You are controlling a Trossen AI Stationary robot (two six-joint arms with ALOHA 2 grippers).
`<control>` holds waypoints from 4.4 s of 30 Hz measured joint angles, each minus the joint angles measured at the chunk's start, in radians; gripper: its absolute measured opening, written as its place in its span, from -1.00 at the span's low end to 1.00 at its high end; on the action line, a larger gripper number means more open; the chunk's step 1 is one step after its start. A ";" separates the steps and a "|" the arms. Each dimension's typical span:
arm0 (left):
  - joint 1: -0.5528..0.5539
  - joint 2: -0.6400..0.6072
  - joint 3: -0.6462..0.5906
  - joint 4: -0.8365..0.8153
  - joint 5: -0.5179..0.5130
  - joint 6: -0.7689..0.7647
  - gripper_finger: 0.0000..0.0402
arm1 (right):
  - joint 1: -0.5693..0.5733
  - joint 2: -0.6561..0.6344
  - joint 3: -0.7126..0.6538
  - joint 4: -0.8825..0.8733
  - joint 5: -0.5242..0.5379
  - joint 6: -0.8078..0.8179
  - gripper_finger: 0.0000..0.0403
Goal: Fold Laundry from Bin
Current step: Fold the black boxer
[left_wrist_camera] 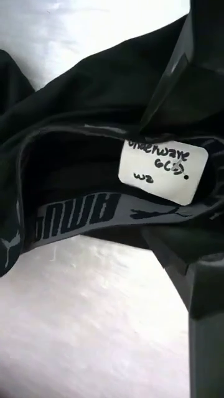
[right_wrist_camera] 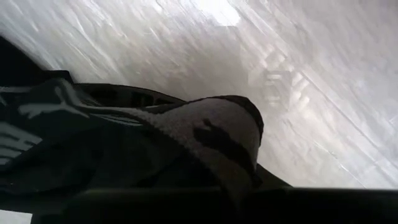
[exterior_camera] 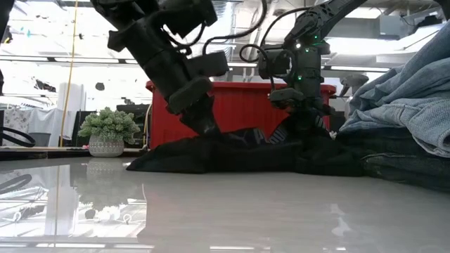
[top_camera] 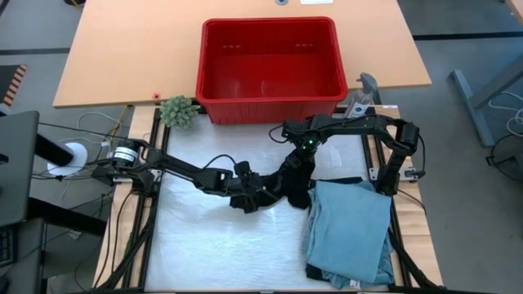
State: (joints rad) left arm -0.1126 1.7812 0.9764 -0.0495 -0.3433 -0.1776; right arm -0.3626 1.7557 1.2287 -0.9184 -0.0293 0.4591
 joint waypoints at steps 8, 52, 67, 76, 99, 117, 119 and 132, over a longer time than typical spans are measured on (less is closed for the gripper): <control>0.005 0.037 0.010 -0.008 0.049 -0.002 -0.34 | 0.001 0.000 0.000 0.013 -0.002 -0.012 -0.92; 0.048 -0.687 0.446 -1.064 0.002 -0.085 -1.00 | 0.181 -0.004 1.023 -0.626 0.193 -0.058 -0.92; -0.144 -0.721 0.662 -1.212 0.067 -0.265 -1.00 | 0.595 -0.003 1.032 -0.625 0.333 -0.115 -0.92; -0.144 -0.721 0.672 -1.255 -0.010 -0.233 -1.00 | 0.574 -0.018 1.097 -0.438 0.202 -0.349 -0.92; -0.150 -0.678 0.671 -1.430 -0.005 -0.252 -1.00 | 0.580 -0.013 0.724 -0.609 0.185 -0.469 -0.87; -0.276 -0.620 0.672 -1.335 0.155 -0.533 -1.00 | 0.691 -0.031 0.837 -0.541 0.131 -0.235 -0.92; -0.332 -0.605 0.672 -1.275 0.166 -0.594 -1.00 | 0.733 -0.031 0.862 -0.529 0.129 -0.174 -0.92; -0.682 -0.419 0.672 -1.067 0.158 -0.956 -1.00 | 0.983 -0.016 0.914 -0.142 0.028 0.267 -0.92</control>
State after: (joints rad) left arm -0.7942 1.3627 1.6482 -1.1161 -0.1850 -1.1333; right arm 0.6204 1.7397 2.1422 -1.0599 -0.0013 0.7265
